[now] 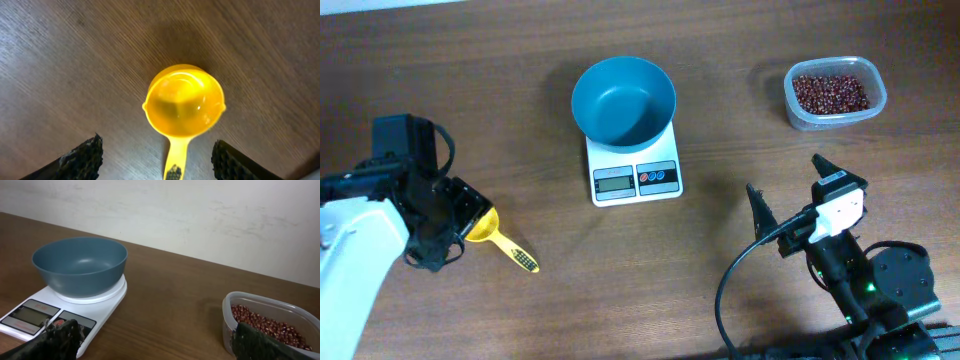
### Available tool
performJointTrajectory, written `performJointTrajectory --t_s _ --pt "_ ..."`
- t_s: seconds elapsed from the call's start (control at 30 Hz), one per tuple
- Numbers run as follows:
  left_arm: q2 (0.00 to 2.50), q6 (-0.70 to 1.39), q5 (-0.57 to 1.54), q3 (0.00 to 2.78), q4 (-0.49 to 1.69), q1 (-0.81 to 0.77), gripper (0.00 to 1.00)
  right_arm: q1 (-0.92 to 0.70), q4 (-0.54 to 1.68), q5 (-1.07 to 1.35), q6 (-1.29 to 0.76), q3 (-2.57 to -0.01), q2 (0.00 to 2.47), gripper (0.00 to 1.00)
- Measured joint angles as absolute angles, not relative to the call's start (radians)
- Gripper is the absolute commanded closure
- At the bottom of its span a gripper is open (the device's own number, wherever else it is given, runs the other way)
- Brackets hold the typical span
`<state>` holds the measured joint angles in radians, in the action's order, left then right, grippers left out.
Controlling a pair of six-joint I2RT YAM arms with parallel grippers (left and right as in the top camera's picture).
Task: Scoop item into bowl and weigh 50g on scale
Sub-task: 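Lower the left gripper and grasp the yellow scoop handle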
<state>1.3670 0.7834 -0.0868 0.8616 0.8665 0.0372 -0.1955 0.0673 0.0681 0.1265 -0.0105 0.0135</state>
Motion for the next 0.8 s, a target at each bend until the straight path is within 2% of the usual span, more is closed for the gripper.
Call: performJointTrajectory --t_s 0.23,0.33,0.47,0.5,0.57,0.6,0.63,0.8 --pt "1.487 0.791 -0.087 0.856 0.801 0.037 0.5 -0.196 0.067 0.068 0.127 -0.01 0.014 0.01" --pt "1.564 0.791 -0.087 0.856 0.774 0.037 0.54 -0.196 0.067 0.068 0.127 -0.01 0.014 0.01" --pt "1.61 0.794 -0.086 0.854 0.743 0.037 0.7 -0.196 0.067 0.068 0.127 -0.01 0.014 0.01" --pt "1.611 0.79 -0.087 0.854 0.738 0.037 0.75 -0.196 0.067 0.068 0.127 -0.01 0.014 0.01" --pt "1.611 0.794 -0.086 0.854 0.727 0.037 0.93 -0.196 0.067 0.068 0.126 -0.01 0.014 0.01" --pt "1.611 0.796 -0.086 0.854 0.721 0.037 0.98 -0.196 0.067 0.068 0.127 -0.01 0.014 0.01" --pt "1.611 0.791 -0.086 0.854 0.719 0.037 1.0 -0.196 0.067 0.068 0.126 -0.01 0.014 0.01" --pt "1.611 0.794 -0.086 0.854 0.716 0.037 1.0 -0.196 0.067 0.068 0.126 -0.01 0.014 0.01"
